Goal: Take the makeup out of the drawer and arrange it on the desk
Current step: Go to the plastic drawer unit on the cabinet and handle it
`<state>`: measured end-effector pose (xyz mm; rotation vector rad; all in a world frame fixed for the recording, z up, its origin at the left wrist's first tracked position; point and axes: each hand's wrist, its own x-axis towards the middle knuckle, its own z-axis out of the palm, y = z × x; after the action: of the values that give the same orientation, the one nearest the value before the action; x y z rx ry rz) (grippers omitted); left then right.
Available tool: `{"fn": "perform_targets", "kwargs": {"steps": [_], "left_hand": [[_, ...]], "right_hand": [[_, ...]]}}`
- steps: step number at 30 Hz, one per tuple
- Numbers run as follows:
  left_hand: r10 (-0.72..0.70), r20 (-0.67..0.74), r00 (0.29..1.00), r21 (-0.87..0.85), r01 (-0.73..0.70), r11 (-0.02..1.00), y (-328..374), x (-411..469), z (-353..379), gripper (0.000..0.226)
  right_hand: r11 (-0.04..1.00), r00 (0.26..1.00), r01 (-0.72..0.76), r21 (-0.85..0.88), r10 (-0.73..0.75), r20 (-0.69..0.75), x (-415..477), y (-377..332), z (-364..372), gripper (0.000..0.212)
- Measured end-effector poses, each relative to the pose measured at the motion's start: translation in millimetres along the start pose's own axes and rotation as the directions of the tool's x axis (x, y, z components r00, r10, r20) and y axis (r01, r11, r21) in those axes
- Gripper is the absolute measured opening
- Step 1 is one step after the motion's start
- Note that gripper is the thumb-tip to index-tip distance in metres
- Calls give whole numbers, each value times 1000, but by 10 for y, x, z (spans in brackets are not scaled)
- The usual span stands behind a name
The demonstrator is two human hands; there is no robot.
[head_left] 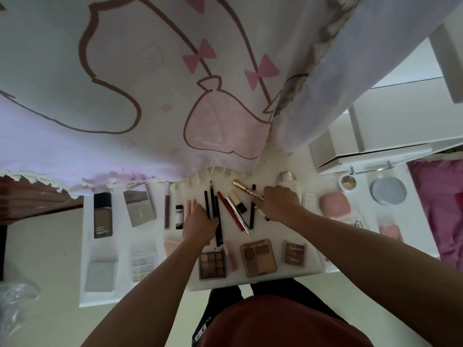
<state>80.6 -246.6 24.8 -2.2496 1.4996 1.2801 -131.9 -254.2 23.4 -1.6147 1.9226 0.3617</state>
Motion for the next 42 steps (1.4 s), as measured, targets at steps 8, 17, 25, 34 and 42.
{"fn": "perform_targets", "kwargs": {"steps": [8,17,25,34,42], "left_hand": [[15,27,1000,-10,-14,1000,-106,-16,23,16],[97,0,995,67,-96,993,-117,-5,118,16],[140,-15,990,82,-138,987,-28,52,188,20],[135,-21,991,4,-135,991,-55,60,245,13],[116,17,993,-83,-114,990,-172,-43,230,13]], "right_hand": [[994,1000,22,-111,-24,-19,70,-66,-121,22],[995,999,15,-100,-20,-48,-91,198,10,32],[992,994,97,-78,-101,-44,-220,265,131,47],[987,985,157,-36,-159,-64,-160,202,73,39],[990,987,130,-49,-134,-91,-78,188,129,29]]}}
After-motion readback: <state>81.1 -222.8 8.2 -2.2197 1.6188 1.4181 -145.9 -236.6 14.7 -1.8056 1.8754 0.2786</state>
